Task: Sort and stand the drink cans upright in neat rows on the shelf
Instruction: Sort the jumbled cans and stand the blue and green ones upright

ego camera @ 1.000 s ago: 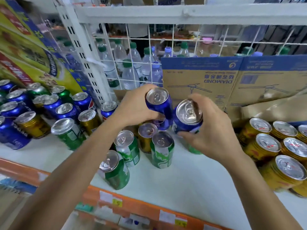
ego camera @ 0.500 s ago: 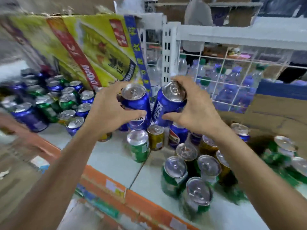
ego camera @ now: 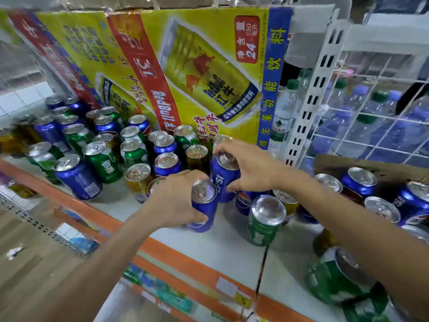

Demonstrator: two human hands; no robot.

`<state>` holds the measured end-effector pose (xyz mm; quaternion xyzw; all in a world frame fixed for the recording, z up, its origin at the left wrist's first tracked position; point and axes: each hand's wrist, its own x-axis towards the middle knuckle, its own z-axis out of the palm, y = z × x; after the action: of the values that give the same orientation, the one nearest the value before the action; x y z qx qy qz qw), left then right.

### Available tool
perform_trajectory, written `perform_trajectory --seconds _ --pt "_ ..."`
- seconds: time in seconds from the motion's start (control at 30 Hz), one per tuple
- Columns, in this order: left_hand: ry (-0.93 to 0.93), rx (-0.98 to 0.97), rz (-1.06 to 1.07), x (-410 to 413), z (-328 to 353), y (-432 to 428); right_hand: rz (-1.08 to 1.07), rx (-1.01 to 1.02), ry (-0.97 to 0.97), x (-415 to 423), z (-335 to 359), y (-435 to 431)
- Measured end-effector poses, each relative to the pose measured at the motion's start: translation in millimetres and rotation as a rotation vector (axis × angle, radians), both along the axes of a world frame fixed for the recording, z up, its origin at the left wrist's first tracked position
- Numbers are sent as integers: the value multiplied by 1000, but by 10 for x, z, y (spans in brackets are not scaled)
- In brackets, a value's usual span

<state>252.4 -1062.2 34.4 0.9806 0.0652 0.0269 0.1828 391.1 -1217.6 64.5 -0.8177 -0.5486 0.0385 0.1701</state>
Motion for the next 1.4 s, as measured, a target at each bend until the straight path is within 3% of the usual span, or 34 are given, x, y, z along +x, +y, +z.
perform_trajectory --seconds 0.13,0.23,0.33,0.47,0.6,0.87,1.0,1.17,1.4 --pt "-12 169 -91 41 -178 20 -18 -209 -110 1 -207 135" --pt "-105 213 -123 44 -243 135 -45 -261 -227 -52 -276 153" --pt "-47 233 -166 60 -217 177 -91 -282 -281 -135 -346 134" --pt "73 48 -172 120 -31 217 -82 -248 -175 -184 -301 13" --pt "-110 -98 -93 226 140 371 -113 -174 -133 -198 -175 -118" --pt "-45 242 21 614 153 562 -369 -238 -82 -65 -78 -276" --pt "109 356 -3 938 144 567 -418 -191 -75 -48 -48 -209" --pt "36 340 5 933 160 718 -335 -143 -100 -14 -4 274" --pt "49 251 205 339 72 1177 -238 -238 -178 163 -203 1052"
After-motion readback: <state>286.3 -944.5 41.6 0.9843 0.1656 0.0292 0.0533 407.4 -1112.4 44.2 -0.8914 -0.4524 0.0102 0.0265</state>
